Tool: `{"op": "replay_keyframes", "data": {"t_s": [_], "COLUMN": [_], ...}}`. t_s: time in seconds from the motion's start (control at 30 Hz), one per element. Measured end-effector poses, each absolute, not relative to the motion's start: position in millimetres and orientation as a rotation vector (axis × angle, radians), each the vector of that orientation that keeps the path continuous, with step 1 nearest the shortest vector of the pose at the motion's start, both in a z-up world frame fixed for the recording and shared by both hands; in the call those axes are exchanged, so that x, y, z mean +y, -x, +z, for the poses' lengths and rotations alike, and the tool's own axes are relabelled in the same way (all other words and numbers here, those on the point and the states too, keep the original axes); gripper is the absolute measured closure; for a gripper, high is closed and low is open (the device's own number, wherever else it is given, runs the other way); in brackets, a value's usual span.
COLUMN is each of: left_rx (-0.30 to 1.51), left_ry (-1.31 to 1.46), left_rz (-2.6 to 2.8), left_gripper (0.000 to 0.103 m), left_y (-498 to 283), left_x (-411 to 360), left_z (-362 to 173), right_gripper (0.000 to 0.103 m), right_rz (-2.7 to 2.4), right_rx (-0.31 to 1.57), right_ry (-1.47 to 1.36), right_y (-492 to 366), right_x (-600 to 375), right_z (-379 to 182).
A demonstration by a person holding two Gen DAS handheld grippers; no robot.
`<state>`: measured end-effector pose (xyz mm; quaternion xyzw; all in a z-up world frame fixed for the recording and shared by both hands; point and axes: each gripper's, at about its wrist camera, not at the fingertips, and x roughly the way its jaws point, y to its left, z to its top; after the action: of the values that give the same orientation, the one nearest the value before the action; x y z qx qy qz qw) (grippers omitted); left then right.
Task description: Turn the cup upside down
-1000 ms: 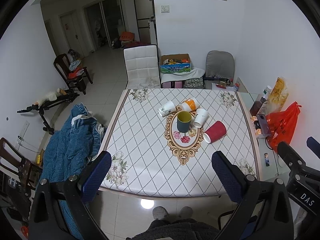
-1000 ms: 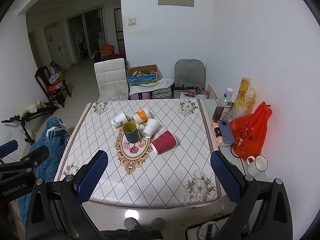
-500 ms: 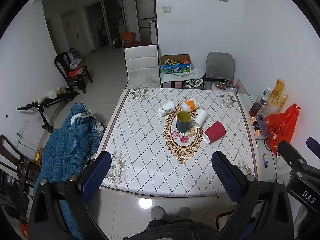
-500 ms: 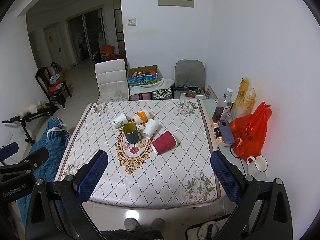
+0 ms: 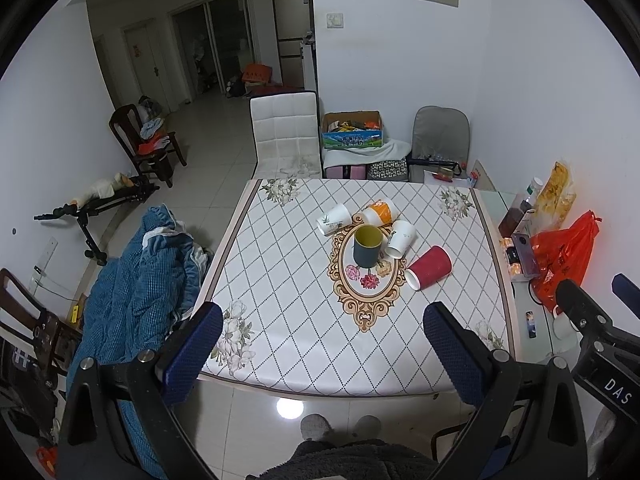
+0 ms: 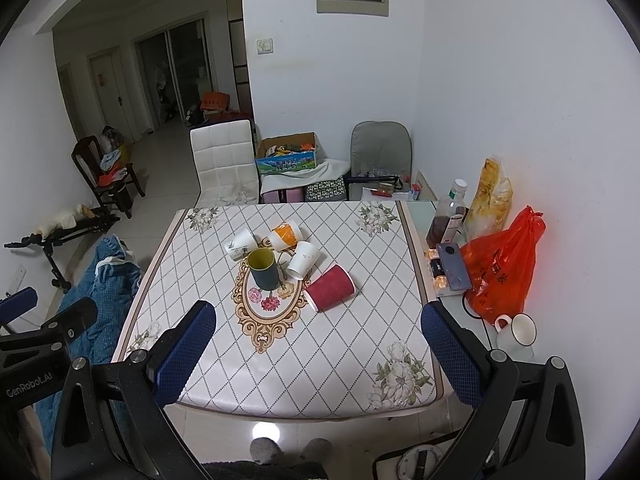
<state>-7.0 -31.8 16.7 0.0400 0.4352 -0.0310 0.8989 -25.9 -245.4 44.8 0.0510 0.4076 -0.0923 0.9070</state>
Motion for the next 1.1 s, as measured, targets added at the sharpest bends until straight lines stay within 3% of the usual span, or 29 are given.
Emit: {"op": "replay_keyframes", "data": {"t_s": [0.73, 1.1], "left_rx": [0.903, 0.999], "left_ry": [-0.078, -0.068], "left_rz": [-0.065, 0.006], "left_gripper": [0.0, 0.0], "left_y": [6, -33], "left_x": [-30, -30], "left_z": [15, -30], "right_gripper": [0.0, 0.0], "right_rz": [-0.183, -0.166], "right_rx": [0.848, 0.991], "right_ry": [-0.112, -0.13], "right_y": [15, -27], "right_x": [-235, -252], "right_z": [50, -18]}}
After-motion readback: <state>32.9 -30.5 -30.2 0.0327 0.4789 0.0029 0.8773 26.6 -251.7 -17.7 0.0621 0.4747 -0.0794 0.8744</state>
